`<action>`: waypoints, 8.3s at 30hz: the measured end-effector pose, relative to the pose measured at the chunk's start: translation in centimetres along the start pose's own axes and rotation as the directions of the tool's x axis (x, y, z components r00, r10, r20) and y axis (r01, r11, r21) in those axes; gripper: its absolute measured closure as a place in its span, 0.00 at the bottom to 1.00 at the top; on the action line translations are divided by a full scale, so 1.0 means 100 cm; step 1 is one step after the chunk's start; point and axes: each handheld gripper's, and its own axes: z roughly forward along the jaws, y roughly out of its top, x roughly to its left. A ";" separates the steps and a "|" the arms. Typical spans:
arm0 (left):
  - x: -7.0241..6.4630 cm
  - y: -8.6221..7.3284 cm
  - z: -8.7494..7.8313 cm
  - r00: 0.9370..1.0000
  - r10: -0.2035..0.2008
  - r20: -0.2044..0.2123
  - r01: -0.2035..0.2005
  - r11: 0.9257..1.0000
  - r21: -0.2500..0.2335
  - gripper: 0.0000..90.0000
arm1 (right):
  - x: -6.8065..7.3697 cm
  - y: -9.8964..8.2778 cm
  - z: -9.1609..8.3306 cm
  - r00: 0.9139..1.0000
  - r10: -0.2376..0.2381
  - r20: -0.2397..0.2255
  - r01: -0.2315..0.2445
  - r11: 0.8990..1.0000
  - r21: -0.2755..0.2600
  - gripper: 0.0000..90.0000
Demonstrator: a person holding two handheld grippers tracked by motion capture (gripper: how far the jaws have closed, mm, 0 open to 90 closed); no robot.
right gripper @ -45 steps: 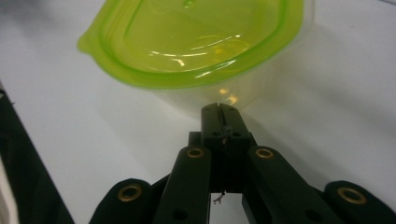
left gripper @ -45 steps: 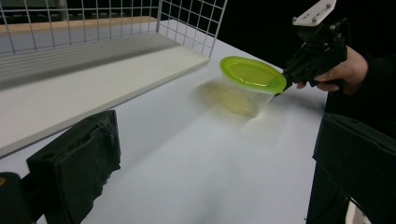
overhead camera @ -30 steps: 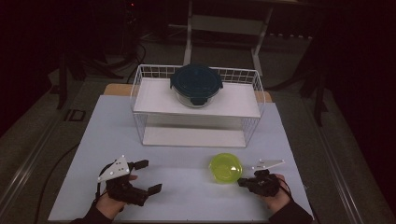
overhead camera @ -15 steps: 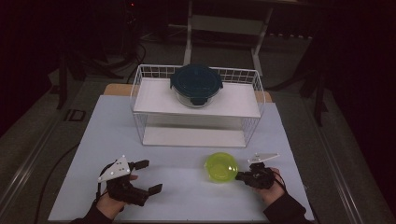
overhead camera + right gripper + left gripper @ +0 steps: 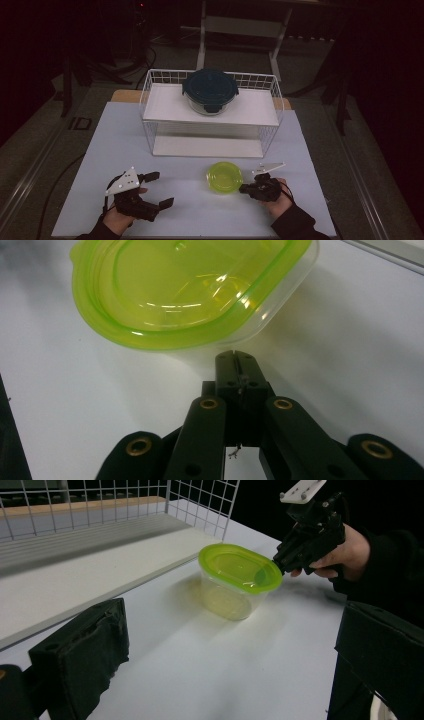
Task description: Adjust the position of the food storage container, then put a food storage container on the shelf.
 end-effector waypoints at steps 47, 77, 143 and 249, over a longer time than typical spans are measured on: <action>-0.001 -0.001 0.000 1.000 0.009 0.011 -0.010 1.000 0.011 0.00 | 0.017 0.041 0.049 0.998 -0.045 -0.048 0.046 0.999 0.022 1.00; -0.002 -0.001 0.003 1.000 0.012 0.022 -0.013 1.000 0.019 0.00 | 0.017 0.045 0.023 0.999 -0.048 0.004 0.048 0.998 -0.049 0.80; 0.065 0.021 0.079 0.836 -0.545 -0.063 0.532 0.777 0.337 0.80 | 0.014 0.058 0.040 0.838 0.465 -0.286 -0.485 0.874 0.000 0.84; 0.078 0.304 0.059 0.927 -0.358 -0.114 0.368 0.926 0.080 0.88 | -0.003 0.271 -0.125 0.935 0.304 -0.183 -0.349 0.879 -0.324 0.89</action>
